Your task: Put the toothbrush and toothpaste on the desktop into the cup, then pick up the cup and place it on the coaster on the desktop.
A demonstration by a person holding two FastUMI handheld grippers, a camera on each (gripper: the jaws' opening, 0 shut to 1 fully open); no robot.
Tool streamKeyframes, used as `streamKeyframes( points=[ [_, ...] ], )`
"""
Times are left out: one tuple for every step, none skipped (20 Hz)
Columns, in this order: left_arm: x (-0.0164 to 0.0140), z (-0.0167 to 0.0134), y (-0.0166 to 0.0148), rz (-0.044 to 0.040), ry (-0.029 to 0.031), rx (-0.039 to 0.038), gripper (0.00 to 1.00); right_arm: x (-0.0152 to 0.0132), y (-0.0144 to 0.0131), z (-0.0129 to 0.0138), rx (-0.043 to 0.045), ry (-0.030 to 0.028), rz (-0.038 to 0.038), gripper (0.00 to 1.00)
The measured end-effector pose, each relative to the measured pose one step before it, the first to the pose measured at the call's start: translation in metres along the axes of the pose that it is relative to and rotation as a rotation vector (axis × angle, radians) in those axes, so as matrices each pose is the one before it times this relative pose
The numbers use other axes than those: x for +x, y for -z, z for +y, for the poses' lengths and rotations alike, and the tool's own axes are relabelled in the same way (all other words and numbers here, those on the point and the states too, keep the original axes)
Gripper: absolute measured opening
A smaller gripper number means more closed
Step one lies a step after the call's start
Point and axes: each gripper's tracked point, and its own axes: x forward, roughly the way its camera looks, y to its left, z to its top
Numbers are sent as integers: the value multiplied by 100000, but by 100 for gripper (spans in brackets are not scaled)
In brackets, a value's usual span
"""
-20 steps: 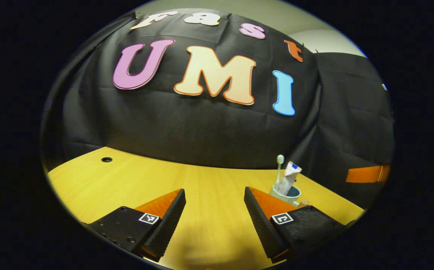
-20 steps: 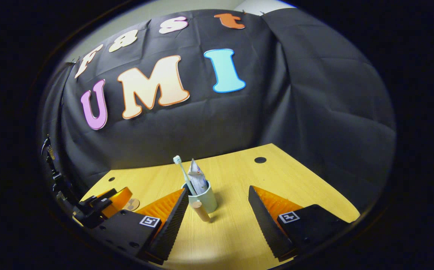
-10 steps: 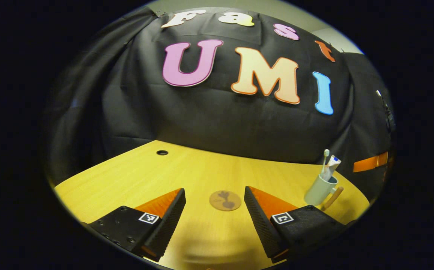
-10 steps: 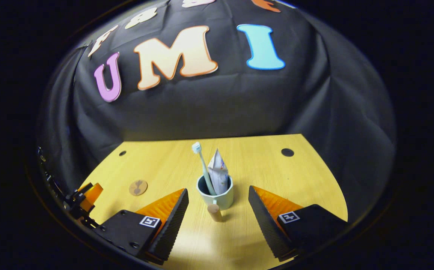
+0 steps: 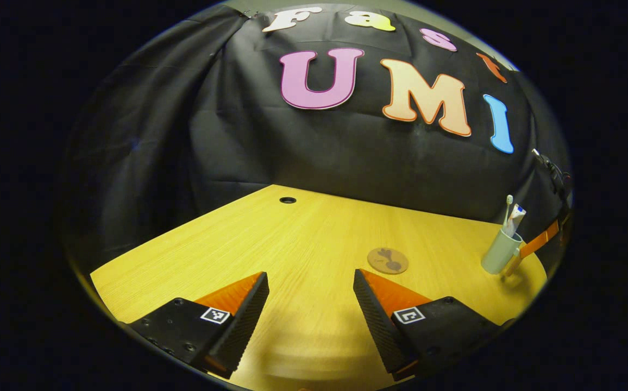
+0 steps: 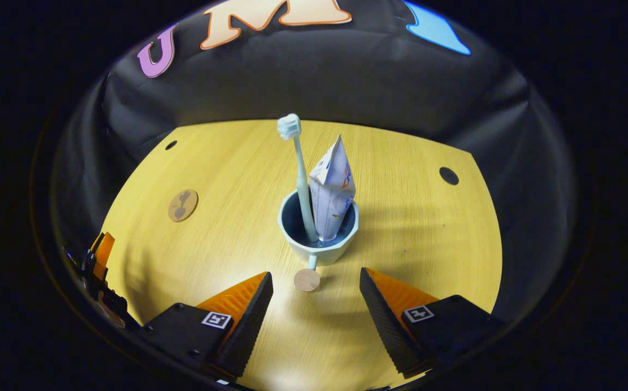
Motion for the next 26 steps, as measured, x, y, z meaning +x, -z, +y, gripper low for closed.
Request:
streamKeyframes(
  points=[
    [4,360,196,654,-637,-505,93,373,69,165,700,-546,2054,98],
    [-13,269,222,520,-460,-469,93,403,133,38,734,78,2603,98],
    [28,201,49,213,-349,-270,93,331,-3,-70,380,473,1656,98],
    [-52,183,57,-230,-421,-184,93,316,-253,-127,241,851,1003,99],
    [35,137,-194,-1134,89,-108,93,115,-314,-113,62,488,847,94],
    [-45,-11,70,-160,157,-175,93,190,-327,45,-204,225,681,94],
    [67,88,119,716,42,-69,93,289,-202,43,-121,546,927,94],
    [49,146,183,505,275,-214,93,231,14,10,12,607,1859,94],
    [49,28,56,254,331,-330,93,-17,-38,4,-72,561,1754,93],
    [19,100,208,277,98,-199,93,193,-20,-56,-145,751,1829,98],
    [76,98,-8,220,-80,-156,93,185,-11,-119,-11,1049,1303,92],
    [-135,69,-77,43,210,-284,93,296,48,-174,-162,1130,1113,94],
    [1,-27,-44,90,480,-294,93,176,72,-105,162,768,1342,86],
    [-54,25,155,428,324,-95,93,139,-57,-85,448,454,872,77],
    [-51,-106,144,370,610,-53,93,196,-31,16,991,5,1244,75],
    [-84,32,259,609,406,130,93,84,8,113,1298,-638,1610,72],
    [-37,-48,227,754,234,283,93,121,-54,136,1220,-783,1109,75],
    [-7,-96,223,846,351,147,93,265,-42,-20,839,125,1481,72],
    [43,-56,149,643,354,-97,93,498,145,61,29,-594,1473,70],
    [-92,-23,73,413,368,-254,93,-114,105,9,199,198,1296,69],
    [-20,-123,-35,-199,375,-344,93,9,12,-68,-494,586,365,62],
    [-95,-27,-107,-75,165,-156,93,122,39,-104,-312,211,410,57],
    [29,-86,-12,45,127,158,93,-128,163,-24,217,19,448,53],
    [2,-30,166,251,333,361,93,298,176,-3,661,-516,818,54],
    [-22,-187,0,128,388,509,93,-343,-144,-177,1246,-788,846,42],
    [-28,-285,52,-170,731,-11,93,8,22,38,760,-277,604,33]
  ],
)
